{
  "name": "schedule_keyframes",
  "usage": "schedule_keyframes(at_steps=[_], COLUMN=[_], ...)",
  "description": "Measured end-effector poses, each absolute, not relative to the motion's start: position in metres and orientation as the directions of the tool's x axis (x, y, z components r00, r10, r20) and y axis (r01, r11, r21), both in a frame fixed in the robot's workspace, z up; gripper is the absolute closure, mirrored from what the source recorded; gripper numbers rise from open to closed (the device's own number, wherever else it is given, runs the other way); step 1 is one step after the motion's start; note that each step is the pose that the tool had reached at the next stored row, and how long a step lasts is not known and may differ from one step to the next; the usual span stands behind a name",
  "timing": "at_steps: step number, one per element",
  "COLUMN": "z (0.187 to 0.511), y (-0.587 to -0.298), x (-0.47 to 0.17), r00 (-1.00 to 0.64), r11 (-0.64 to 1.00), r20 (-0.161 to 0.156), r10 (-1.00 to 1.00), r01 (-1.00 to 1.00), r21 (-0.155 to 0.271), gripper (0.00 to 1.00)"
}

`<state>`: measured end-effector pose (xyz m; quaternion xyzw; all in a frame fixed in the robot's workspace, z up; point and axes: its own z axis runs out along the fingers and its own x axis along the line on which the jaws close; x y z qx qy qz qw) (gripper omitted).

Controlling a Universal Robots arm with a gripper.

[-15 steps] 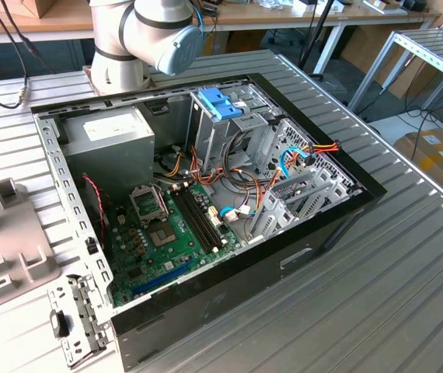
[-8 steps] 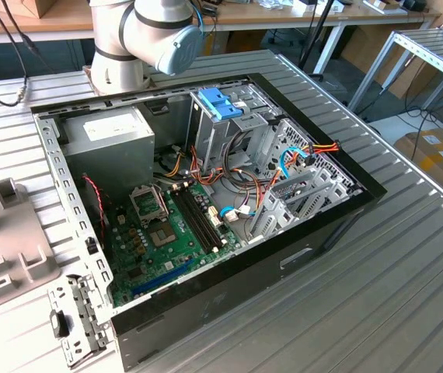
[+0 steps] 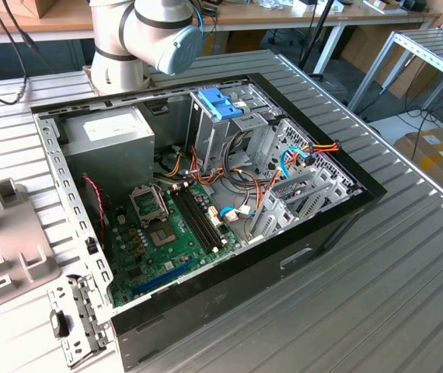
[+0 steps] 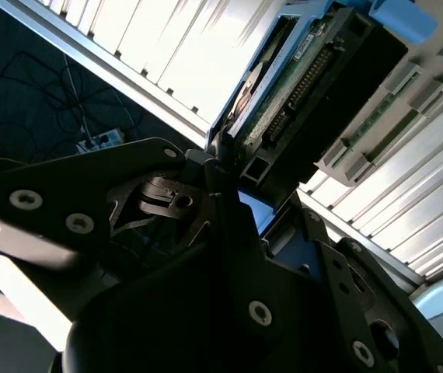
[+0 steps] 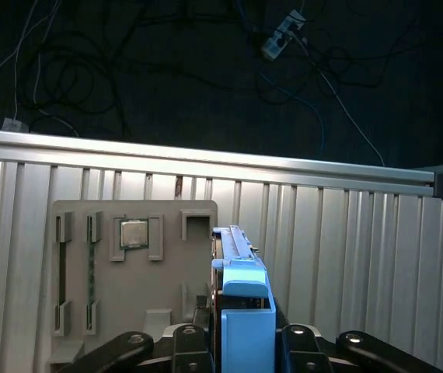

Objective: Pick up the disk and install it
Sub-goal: 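Pick up the disk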

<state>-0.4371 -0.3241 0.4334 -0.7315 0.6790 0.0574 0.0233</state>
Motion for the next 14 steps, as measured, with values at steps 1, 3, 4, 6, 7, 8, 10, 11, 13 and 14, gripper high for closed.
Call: schedule_keyframes(at_steps=[1, 3, 4, 6, 7, 8, 10, 11, 13, 14], z=[0.435, 0.437, 0.438, 0.441, 0.444, 0.445, 0.447, 0.448, 0.449, 0.450], y=[-0.324, -0.324, -0.324, -0.324, -0.324, -0.324, -0.324, -0.324, -0.324, -0.324], x=[-0.437, -0.437, -0.437, -0.437, -0.437, -0.437, -0.437, -0.437, -0.437, -0.437], r00=[0.071, 0.071, 0.071, 0.071, 0.071, 0.071, 0.071, 0.071, 0.071, 0.071], r11=[-0.077, -0.077, -0.077, -0.077, -0.077, -0.077, -0.077, -0.077, -0.077, -0.077], r20=[-0.116, -0.116, -0.117, -0.117, -0.118, -0.118, -0.119, -0.119, -0.120, -0.120], r10=[-0.991, -0.991, -0.991, -0.991, -0.990, -0.990, -0.990, -0.990, -0.990, -0.990], r01=[-0.996, -0.996, -0.996, -0.996, -0.996, -0.996, -0.996, -0.996, -0.996, -0.996], r21=[0.044, 0.044, 0.044, 0.044, 0.044, 0.044, 0.044, 0.044, 0.044, 0.044], gripper=[0.63, 0.63, 0.63, 0.63, 0.63, 0.63, 0.63, 0.63, 0.63, 0.63])
